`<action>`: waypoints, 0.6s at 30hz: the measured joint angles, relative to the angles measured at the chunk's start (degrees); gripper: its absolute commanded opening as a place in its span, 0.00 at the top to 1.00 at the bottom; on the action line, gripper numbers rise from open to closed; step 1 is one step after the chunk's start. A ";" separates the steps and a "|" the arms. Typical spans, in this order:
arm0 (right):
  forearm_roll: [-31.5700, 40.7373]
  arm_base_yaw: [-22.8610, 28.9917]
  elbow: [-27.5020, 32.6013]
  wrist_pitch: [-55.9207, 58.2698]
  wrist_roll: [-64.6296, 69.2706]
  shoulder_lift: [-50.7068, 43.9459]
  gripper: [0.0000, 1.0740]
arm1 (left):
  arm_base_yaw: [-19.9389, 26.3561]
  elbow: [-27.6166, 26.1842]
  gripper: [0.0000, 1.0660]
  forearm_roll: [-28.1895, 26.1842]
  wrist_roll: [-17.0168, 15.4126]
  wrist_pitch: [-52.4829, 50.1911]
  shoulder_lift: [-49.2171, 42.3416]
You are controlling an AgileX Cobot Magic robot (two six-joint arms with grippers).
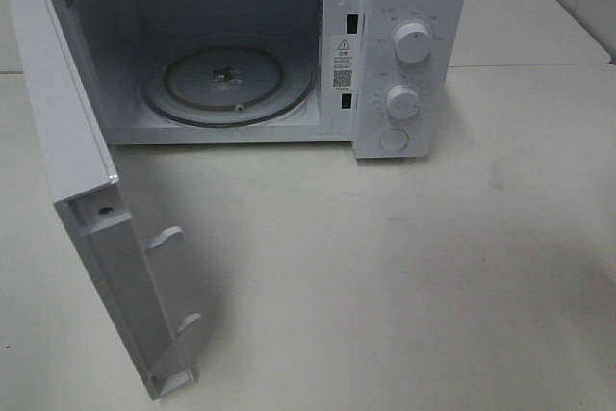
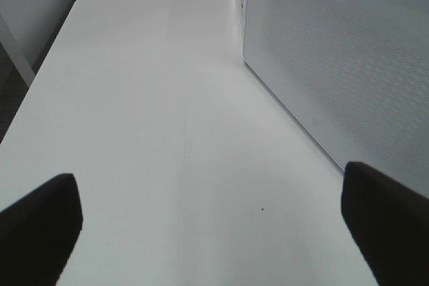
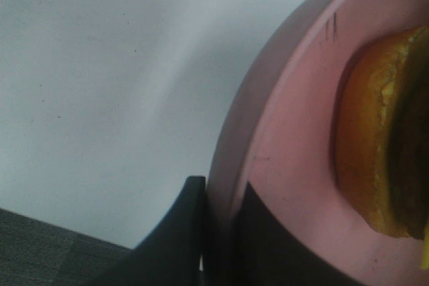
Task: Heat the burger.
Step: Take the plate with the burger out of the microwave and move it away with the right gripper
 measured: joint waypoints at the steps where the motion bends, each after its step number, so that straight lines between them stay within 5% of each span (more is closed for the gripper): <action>1: -0.46 0.00 0.00 -0.17 2.18 1.72 0.99 | 0.00 0.00 0.06 0.00 0.00 0.00 0.00; 18: -3.04 0.00 0.00 -3.21 18.91 14.95 0.99 | 0.00 0.00 0.06 0.00 0.00 0.00 0.00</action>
